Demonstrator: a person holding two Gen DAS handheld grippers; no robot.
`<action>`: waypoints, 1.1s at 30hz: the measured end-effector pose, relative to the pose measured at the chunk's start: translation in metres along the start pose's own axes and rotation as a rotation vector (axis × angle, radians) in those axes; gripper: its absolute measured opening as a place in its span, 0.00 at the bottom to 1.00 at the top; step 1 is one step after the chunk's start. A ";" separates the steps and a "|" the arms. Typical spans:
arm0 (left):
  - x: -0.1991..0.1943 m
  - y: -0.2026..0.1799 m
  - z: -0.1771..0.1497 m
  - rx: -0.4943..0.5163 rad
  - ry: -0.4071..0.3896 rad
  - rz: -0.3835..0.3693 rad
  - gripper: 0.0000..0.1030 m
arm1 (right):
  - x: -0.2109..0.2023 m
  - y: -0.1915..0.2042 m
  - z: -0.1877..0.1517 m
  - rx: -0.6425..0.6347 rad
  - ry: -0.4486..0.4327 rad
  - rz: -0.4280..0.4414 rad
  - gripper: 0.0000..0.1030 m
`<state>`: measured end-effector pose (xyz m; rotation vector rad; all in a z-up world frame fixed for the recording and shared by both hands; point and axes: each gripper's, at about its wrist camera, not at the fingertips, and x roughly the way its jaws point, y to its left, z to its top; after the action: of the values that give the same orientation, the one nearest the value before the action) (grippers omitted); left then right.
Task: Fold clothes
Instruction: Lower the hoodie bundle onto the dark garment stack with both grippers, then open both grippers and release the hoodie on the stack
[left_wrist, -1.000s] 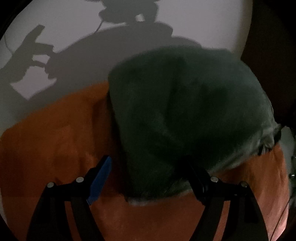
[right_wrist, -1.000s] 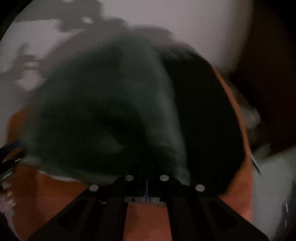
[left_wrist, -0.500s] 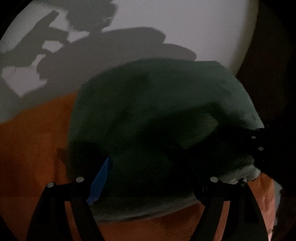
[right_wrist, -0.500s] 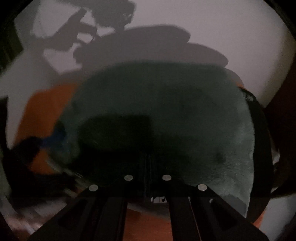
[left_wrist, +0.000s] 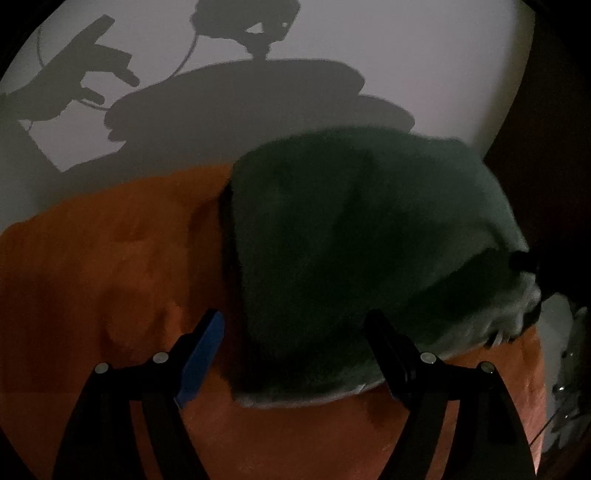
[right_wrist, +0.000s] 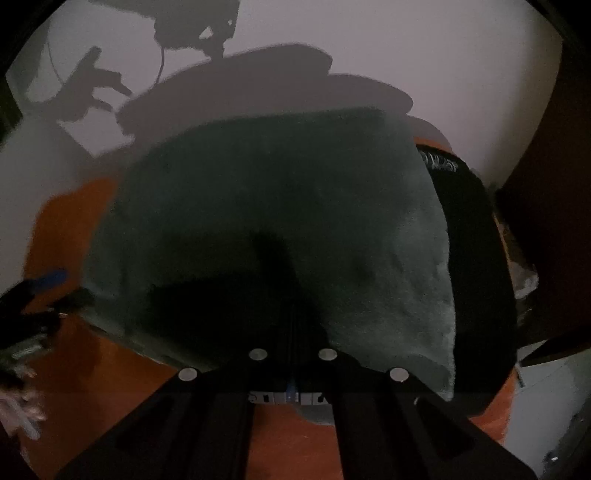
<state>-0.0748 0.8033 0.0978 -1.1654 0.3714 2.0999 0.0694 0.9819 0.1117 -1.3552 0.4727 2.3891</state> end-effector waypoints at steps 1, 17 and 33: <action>0.005 -0.004 0.012 -0.008 -0.005 -0.001 0.78 | -0.003 0.005 0.006 -0.009 -0.011 0.003 0.00; 0.031 0.015 0.067 -0.140 0.019 0.092 0.78 | 0.056 -0.029 0.117 0.000 -0.034 -0.161 0.00; -0.037 -0.029 -0.026 -0.074 0.137 -0.068 0.78 | -0.035 0.035 0.004 0.042 0.034 0.025 0.00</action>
<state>-0.0254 0.7938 0.1163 -1.3511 0.3149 1.9955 0.0671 0.9477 0.1483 -1.3818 0.5492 2.3653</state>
